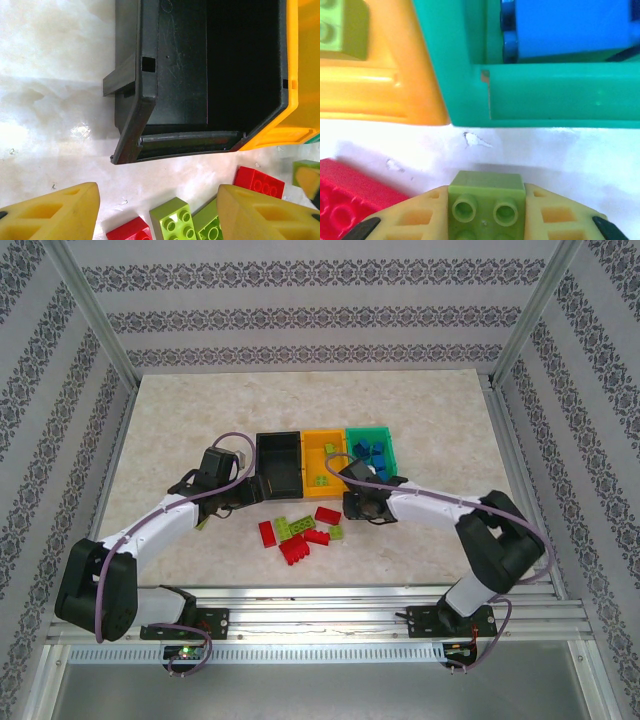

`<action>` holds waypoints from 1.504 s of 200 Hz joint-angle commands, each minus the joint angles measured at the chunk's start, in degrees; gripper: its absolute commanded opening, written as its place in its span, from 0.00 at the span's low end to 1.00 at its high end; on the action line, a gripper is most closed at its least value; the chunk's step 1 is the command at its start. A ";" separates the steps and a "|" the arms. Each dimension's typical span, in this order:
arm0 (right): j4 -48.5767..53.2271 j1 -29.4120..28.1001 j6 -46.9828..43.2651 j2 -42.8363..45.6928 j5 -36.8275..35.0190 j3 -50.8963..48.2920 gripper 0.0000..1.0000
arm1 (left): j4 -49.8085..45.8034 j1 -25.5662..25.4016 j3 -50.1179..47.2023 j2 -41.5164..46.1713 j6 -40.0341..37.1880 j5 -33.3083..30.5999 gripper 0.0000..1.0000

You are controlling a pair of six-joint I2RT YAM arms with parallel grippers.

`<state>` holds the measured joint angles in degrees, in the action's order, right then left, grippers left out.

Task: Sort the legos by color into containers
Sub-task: Pick up the lego from the center of the table, then place the lego in the container, then pick up the lego from the bottom-center of the table.

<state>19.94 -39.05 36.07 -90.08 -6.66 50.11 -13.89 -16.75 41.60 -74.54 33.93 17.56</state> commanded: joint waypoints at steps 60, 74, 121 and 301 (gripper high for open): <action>0.28 2.19 -9.62 -7.60 3.22 20.12 0.28 | 0.69 0.83 0.13 -0.15 0.17 1.50 0.63; 0.98 3.37 -10.71 -11.17 4.49 24.63 0.29 | 0.97 0.76 -0.80 1.21 0.80 1.24 0.63; 3.41 5.66 -12.51 -18.61 8.67 33.97 0.47 | 1.59 0.81 -2.06 3.35 2.11 0.95 0.63; 1.88 -7.07 0.78 2.63 9.00 0.37 0.48 | 6.15 0.76 -1.79 -2.38 2.35 2.55 0.63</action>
<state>22.02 -44.66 32.10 -87.42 2.68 52.01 -10.48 -16.75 39.97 -76.47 35.27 19.29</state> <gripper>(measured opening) 0.481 0.634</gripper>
